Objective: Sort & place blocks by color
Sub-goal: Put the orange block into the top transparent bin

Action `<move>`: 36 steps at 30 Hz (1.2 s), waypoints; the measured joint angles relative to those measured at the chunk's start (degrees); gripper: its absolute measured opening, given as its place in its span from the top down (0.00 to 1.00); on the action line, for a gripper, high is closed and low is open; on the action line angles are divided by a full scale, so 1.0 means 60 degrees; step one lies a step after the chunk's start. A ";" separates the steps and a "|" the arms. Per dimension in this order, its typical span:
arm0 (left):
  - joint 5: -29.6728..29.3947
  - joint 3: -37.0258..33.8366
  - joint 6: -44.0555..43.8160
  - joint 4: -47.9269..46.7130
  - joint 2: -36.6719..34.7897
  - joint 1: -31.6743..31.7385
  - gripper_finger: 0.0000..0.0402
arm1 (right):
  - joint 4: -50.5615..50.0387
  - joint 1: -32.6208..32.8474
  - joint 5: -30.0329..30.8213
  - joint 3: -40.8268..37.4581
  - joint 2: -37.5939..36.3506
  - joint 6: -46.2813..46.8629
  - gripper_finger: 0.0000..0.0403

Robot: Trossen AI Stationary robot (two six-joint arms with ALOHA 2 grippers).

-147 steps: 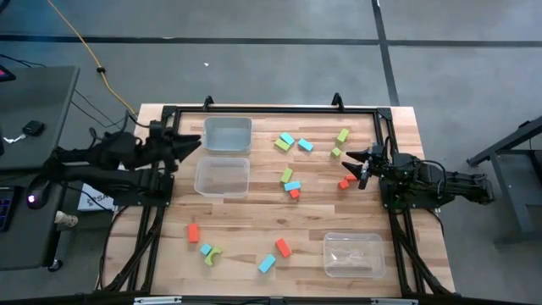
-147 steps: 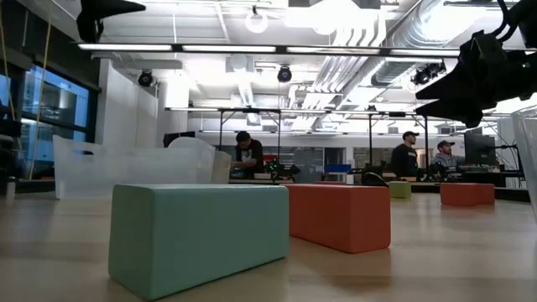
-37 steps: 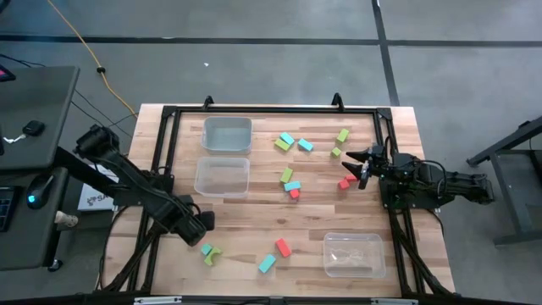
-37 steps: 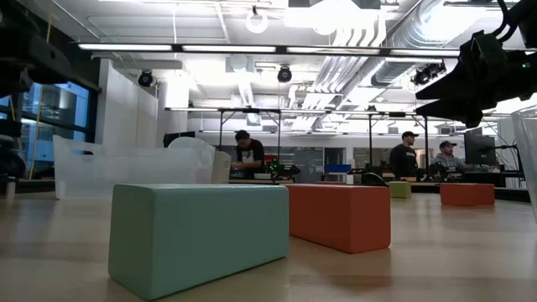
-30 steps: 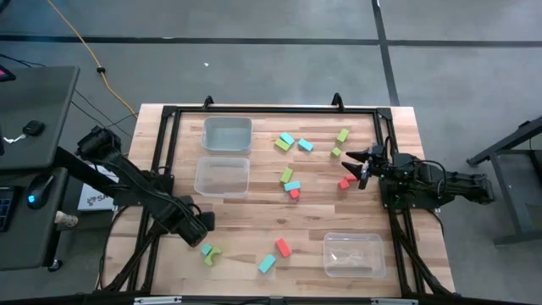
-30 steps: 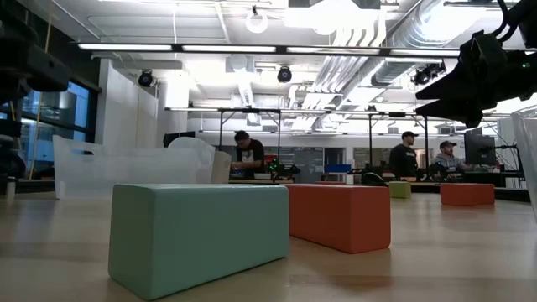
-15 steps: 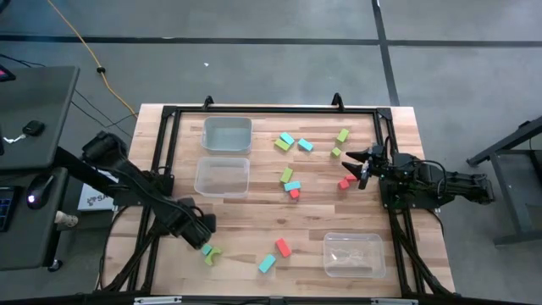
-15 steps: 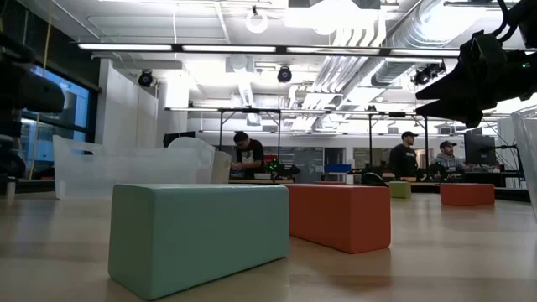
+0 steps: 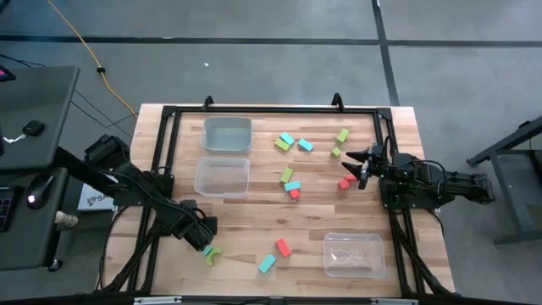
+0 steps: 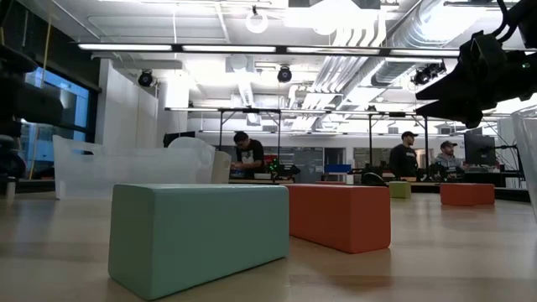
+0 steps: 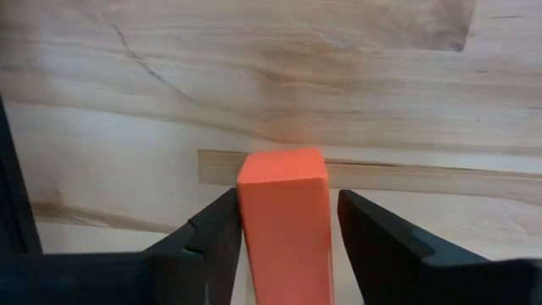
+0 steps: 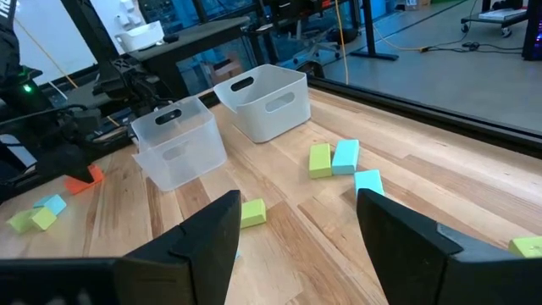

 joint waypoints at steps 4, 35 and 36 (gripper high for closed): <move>0.0015 0.0000 0.0355 -0.0007 -0.0006 0.0000 0.69 | 0.0000 -0.0001 -0.0006 0.0000 -0.0004 0.0000 0.44; -0.5777 0.1487 0.4777 0.0029 -0.2570 0.1130 0.80 | 0.0003 -0.0003 -0.0006 -0.0001 0.0015 0.0000 0.44; -0.5981 0.1486 0.5243 0.0009 -0.2796 0.1362 0.80 | 0.0000 0.0000 -0.0003 0.0000 0.0015 0.0000 0.44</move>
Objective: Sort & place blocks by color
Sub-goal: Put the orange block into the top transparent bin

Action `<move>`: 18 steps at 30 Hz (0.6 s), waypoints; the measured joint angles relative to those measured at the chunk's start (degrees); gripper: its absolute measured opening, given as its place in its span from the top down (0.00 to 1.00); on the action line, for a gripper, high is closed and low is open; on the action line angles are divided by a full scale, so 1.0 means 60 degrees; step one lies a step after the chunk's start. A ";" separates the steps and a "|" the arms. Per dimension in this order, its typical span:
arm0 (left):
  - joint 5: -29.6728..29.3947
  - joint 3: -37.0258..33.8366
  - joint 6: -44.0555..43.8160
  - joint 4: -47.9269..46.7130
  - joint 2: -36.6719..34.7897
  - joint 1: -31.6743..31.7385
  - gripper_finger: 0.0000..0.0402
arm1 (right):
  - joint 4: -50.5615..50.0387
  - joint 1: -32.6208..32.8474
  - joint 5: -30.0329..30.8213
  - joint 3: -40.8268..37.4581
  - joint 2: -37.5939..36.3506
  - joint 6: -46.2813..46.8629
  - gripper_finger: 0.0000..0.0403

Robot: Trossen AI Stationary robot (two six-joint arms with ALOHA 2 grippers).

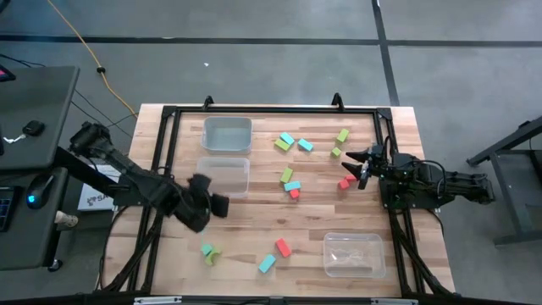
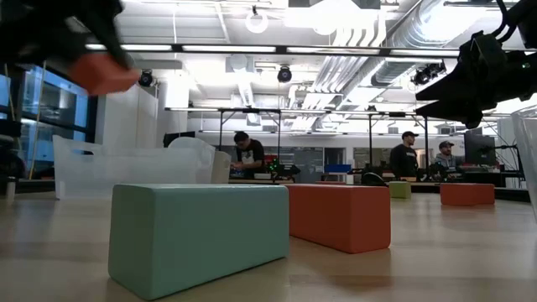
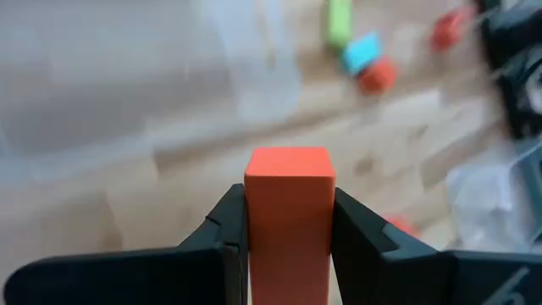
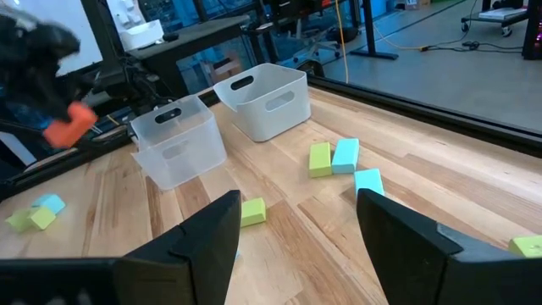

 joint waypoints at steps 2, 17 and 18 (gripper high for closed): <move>-0.0284 0.0000 0.1074 0.0003 -0.0406 0.0485 0.80 | 0.0002 0.0001 0.0000 -0.0002 -0.0004 0.0000 0.44; 0.1193 -0.0004 1.0928 0.0090 -0.1874 0.4689 0.80 | 0.0000 -0.0001 0.0001 0.0000 0.0058 0.0000 0.44; 0.1543 -0.0004 1.1337 0.0096 -0.1857 0.4943 0.80 | 0.0004 -0.0002 0.0001 0.0000 0.0058 0.0000 0.44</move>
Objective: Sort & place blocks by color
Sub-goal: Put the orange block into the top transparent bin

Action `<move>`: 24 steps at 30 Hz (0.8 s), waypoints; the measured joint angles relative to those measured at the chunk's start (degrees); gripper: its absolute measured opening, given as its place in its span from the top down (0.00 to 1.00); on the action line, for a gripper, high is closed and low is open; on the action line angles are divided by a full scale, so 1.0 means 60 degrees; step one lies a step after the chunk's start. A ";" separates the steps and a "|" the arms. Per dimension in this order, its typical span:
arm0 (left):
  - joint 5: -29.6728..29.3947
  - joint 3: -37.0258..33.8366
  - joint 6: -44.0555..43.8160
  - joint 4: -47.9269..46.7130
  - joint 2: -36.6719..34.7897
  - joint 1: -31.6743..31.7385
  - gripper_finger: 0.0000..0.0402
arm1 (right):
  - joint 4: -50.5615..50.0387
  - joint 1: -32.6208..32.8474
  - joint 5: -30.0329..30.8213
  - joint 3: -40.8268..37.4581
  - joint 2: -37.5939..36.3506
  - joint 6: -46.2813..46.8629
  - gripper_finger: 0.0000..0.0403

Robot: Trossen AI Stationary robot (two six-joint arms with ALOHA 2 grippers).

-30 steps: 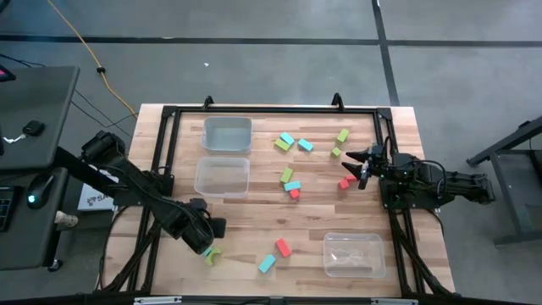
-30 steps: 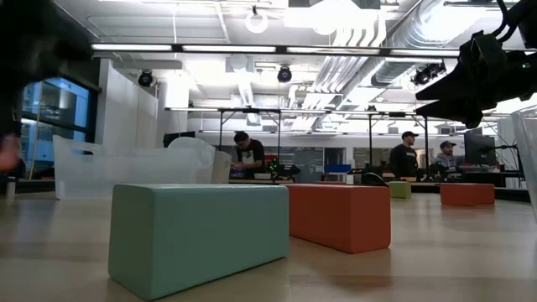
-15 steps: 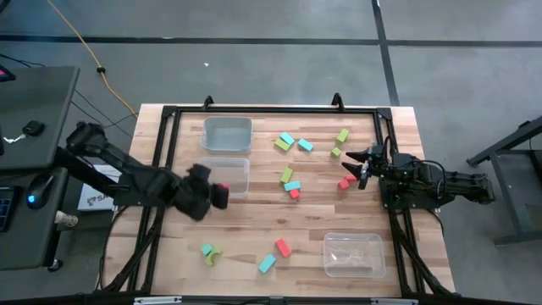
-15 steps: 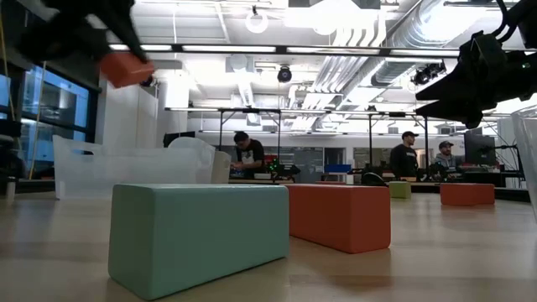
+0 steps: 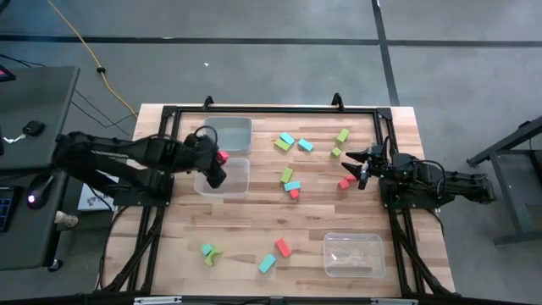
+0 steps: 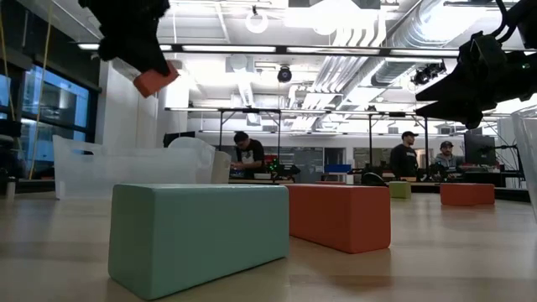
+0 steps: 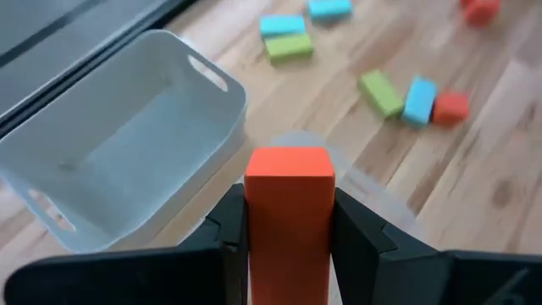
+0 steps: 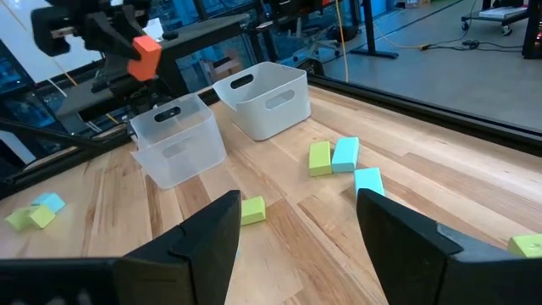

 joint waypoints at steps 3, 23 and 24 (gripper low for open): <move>0.0785 -0.0005 0.1063 -0.0024 0.0218 0.0633 0.80 | -0.0001 0.0003 -0.0001 0.0000 0.0000 0.0001 0.44; 0.4129 -0.0003 0.4836 -0.0057 0.3183 0.2314 0.80 | -0.0001 0.0000 0.0000 0.0000 0.0000 0.0001 0.44; 0.4139 0.0000 0.4856 -0.0036 0.3329 0.2314 0.80 | -0.0003 0.0001 -0.0001 -0.0001 0.0000 0.0001 0.44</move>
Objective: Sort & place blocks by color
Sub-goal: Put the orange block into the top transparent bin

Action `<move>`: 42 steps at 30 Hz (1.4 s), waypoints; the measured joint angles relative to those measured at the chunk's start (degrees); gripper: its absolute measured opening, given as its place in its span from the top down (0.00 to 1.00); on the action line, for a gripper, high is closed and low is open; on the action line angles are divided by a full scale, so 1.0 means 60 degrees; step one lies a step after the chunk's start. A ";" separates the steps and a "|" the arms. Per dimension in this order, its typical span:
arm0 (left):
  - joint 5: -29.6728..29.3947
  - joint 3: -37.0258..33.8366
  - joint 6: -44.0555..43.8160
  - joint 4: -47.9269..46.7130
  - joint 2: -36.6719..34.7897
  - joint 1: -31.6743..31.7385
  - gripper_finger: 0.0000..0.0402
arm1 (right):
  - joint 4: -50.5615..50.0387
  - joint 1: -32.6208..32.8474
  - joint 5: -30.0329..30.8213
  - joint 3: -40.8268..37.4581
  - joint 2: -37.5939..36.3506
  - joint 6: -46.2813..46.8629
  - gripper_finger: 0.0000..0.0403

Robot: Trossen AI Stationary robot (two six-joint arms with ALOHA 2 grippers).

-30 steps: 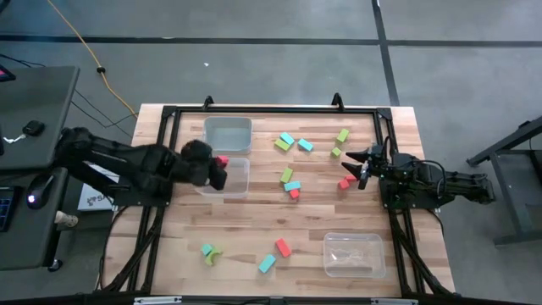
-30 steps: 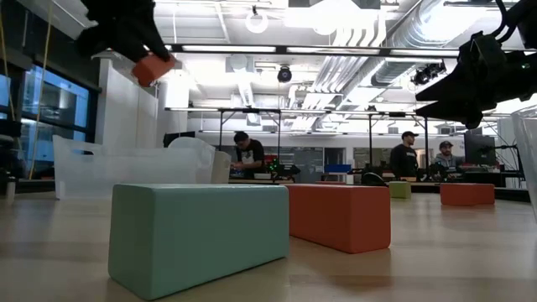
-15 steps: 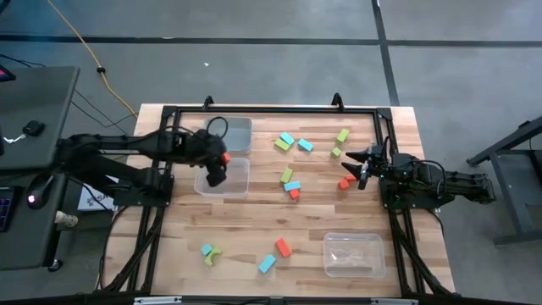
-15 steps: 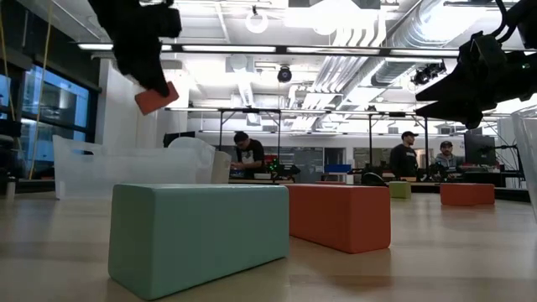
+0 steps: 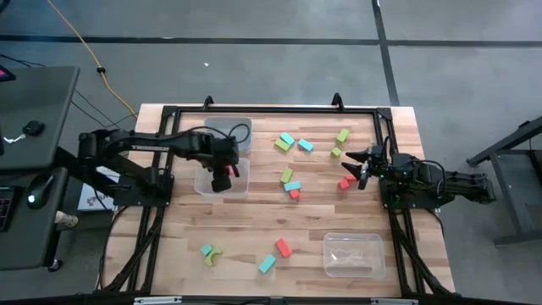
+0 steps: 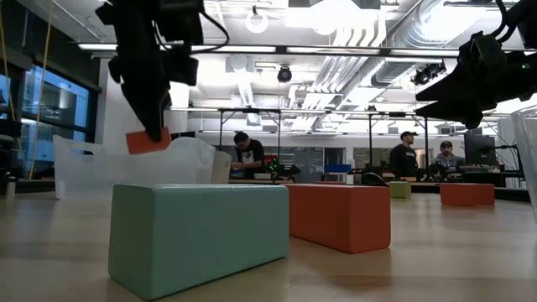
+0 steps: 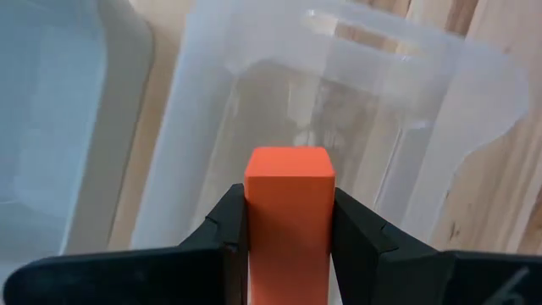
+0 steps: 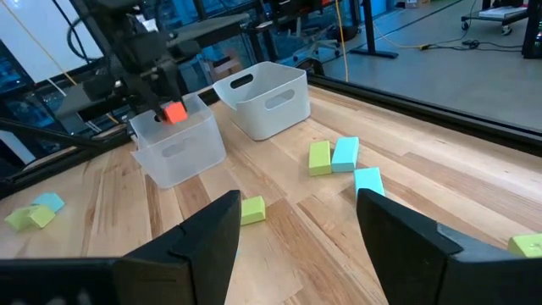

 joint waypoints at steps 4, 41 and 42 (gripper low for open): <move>0.0000 -0.0004 -0.0028 0.0097 0.0483 0.0000 0.80 | -0.0001 0.0000 0.0000 0.0001 0.0000 -0.0001 0.44; -0.0033 -0.0004 -0.0583 0.0721 0.1630 0.0546 0.80 | 0.0021 -0.0001 0.0030 0.0002 0.0004 0.2760 0.44; -0.0036 -0.0004 -0.0583 0.0740 0.1630 0.0530 0.80 | 0.0021 -0.0001 0.0030 -0.0002 0.0004 0.2760 0.44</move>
